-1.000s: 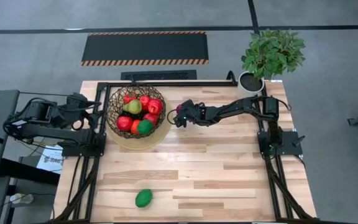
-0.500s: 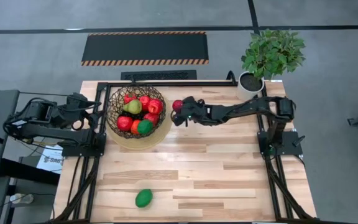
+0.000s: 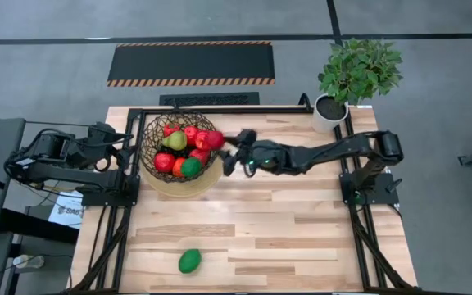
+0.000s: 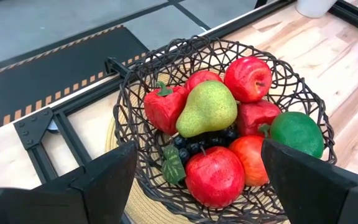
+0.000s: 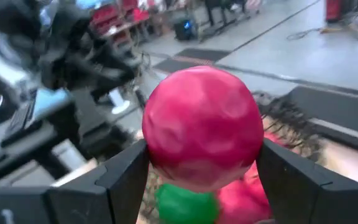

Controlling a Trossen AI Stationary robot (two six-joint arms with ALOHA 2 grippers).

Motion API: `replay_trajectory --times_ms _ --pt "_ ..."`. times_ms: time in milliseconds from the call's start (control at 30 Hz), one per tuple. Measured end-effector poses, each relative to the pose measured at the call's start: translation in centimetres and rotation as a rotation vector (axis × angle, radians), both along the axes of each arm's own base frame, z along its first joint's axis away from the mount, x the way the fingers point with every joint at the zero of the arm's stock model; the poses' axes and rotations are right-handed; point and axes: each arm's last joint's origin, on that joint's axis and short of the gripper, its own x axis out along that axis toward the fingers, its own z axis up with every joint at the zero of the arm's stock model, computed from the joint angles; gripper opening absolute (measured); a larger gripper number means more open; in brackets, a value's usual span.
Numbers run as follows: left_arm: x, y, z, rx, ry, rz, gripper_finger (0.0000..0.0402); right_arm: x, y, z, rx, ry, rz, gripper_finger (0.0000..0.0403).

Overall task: Build produce basket
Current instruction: Put the red tomato into the black wire basket

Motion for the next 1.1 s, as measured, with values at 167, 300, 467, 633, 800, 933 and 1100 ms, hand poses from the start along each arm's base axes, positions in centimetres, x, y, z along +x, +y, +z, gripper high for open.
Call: replay_trajectory --times_ms 167,300,467,633,800,933,1100 --pt "0.0 0.0 0.0 0.004 -0.001 0.005 0.0330 3.8 1.0 -0.6 -0.031 0.045 0.038 0.0286" --pt "0.0 0.0 0.0 0.004 -0.001 0.004 0.0330 7.8 1.1 -2.0 -0.054 0.097 0.039 0.0286" --pt "0.0 0.0 0.0 0.004 -0.001 0.004 0.0330 12.2 0.8 -3.2 -0.107 0.155 0.045 0.0286" --pt "0.0 0.0 0.0 0.004 -0.001 0.004 0.0330 15.8 0.4 -4.3 -0.145 0.215 0.057 0.0286" --pt "0.0 0.0 0.0 0.004 -0.001 0.004 0.0330 18.2 -0.7 -5.1 -0.152 0.251 0.085 0.0286" --pt "0.0 0.0 0.0 0.005 -0.001 0.005 0.0330 19.2 -2.2 -6.1 -0.165 0.223 0.077 0.0286" --pt "0.0 0.0 0.0 0.015 -0.001 0.014 0.0330 19.1 -4.1 -6.0 -0.158 0.201 0.049 0.0286"
